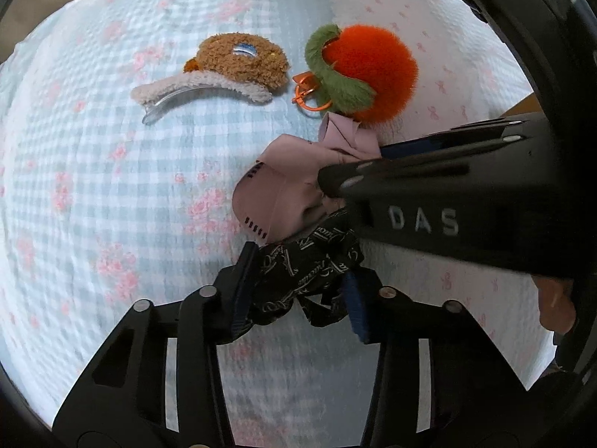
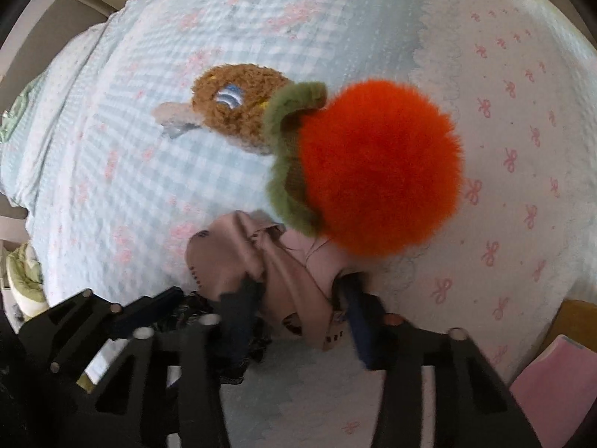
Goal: Organize soft objects
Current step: 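Grasp the black patterned scrunchie with the left tool while the right tool grasps the pink cloth, then carry the scrunchie and pink cloth to the cardboard box and release them inside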
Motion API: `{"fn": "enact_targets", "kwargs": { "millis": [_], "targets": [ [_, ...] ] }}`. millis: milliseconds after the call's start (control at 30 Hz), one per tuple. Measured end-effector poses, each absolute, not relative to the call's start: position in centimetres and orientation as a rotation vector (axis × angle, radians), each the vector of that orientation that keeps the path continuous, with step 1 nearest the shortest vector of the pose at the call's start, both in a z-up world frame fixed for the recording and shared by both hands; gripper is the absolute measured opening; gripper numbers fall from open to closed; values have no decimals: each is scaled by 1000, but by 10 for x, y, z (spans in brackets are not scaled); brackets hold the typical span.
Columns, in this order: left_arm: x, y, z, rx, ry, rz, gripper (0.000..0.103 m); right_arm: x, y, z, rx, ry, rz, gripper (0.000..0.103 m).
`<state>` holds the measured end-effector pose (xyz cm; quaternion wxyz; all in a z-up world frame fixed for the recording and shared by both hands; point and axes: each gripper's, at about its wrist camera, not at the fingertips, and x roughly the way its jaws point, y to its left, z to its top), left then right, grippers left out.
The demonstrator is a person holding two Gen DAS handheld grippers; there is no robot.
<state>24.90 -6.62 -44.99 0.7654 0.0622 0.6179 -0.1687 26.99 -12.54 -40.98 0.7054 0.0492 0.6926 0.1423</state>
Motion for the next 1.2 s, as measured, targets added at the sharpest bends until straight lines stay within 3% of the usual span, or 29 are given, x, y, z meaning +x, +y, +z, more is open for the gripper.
{"fn": "enact_targets", "kwargs": {
  "millis": [133, 600, 1200],
  "targets": [
    [247, -63, -444, 139, 1340, -386, 32, 273, -127, -408, 154, 1537, 311, 27],
    [244, -37, -403, 88, 1287, -358, 31, 279, -148, -363, 256, 1453, 268, 23],
    [194, -1, -255, 73, 1063, -359, 31, 214, -137, -225, 277, 1203, 154, 23]
  ]
}}
